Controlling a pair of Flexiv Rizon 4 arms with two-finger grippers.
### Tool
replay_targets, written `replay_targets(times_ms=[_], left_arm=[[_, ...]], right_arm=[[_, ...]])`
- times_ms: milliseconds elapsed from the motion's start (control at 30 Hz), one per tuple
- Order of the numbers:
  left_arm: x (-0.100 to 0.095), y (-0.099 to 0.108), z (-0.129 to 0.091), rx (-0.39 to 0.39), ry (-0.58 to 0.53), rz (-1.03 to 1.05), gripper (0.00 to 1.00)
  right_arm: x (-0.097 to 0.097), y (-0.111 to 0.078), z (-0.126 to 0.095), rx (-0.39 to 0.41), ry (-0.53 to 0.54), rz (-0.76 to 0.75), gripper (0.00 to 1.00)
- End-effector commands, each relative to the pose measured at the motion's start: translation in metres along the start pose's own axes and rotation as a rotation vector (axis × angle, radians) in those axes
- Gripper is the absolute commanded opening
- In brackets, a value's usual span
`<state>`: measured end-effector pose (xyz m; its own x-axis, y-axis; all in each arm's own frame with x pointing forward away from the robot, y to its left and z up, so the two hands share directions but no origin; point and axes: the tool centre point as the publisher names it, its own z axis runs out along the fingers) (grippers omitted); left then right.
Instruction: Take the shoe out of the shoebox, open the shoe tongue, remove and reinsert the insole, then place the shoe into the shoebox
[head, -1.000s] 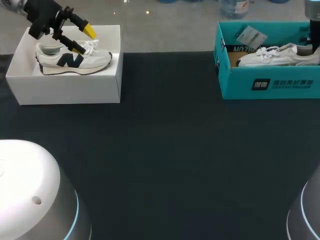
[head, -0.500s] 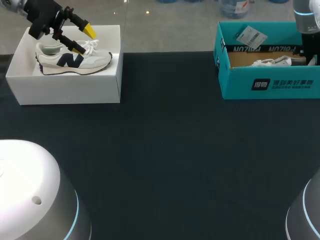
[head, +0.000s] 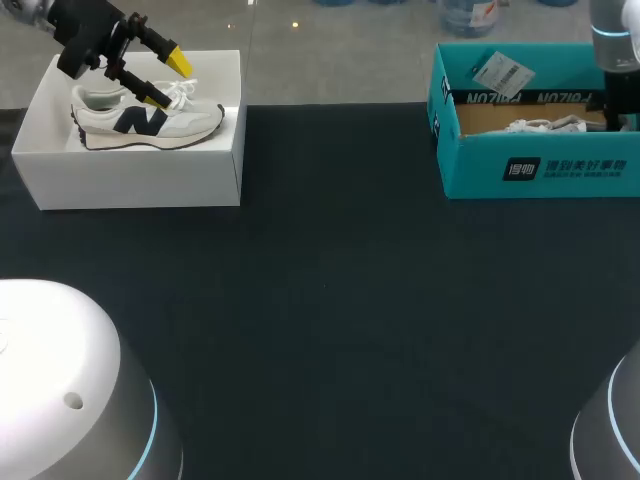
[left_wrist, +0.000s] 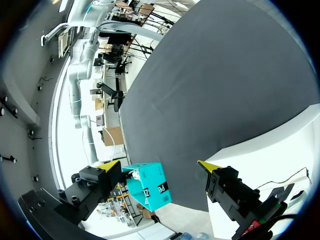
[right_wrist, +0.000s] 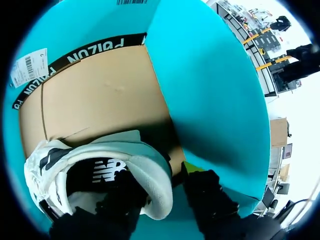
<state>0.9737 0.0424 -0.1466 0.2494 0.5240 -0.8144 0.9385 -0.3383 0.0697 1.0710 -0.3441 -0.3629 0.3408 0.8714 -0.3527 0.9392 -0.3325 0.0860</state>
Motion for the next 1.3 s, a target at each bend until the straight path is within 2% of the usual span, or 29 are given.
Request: replay_targets(times_ms=[33, 433, 733, 1000, 1300], left_arm=[[0.000, 0.000, -0.001, 0.002, 0.002, 0.001, 1.00], [0.000, 0.000, -0.001, 0.002, 0.002, 0.001, 1.00], [0.000, 0.000, -0.001, 0.002, 0.002, 0.001, 1.00], [0.000, 0.000, -0.001, 0.002, 0.002, 0.001, 1.00], [0.000, 0.000, -0.001, 0.002, 0.002, 0.001, 1.00]], right_arm=[[-0.006, -0.006, -0.015, -0.026, 0.019, 0.004, 1.00], [-0.020, -0.014, -0.100, -0.135, 0.157, 0.020, 1.00], [-0.013, -0.018, -0.156, -0.229, 0.234, -0.026, 1.00], [0.006, -0.040, -0.182, -0.243, 0.316, -0.082, 1.00], [0.025, -0.072, -0.191, -0.234, 0.327, -0.141, 1.00]])
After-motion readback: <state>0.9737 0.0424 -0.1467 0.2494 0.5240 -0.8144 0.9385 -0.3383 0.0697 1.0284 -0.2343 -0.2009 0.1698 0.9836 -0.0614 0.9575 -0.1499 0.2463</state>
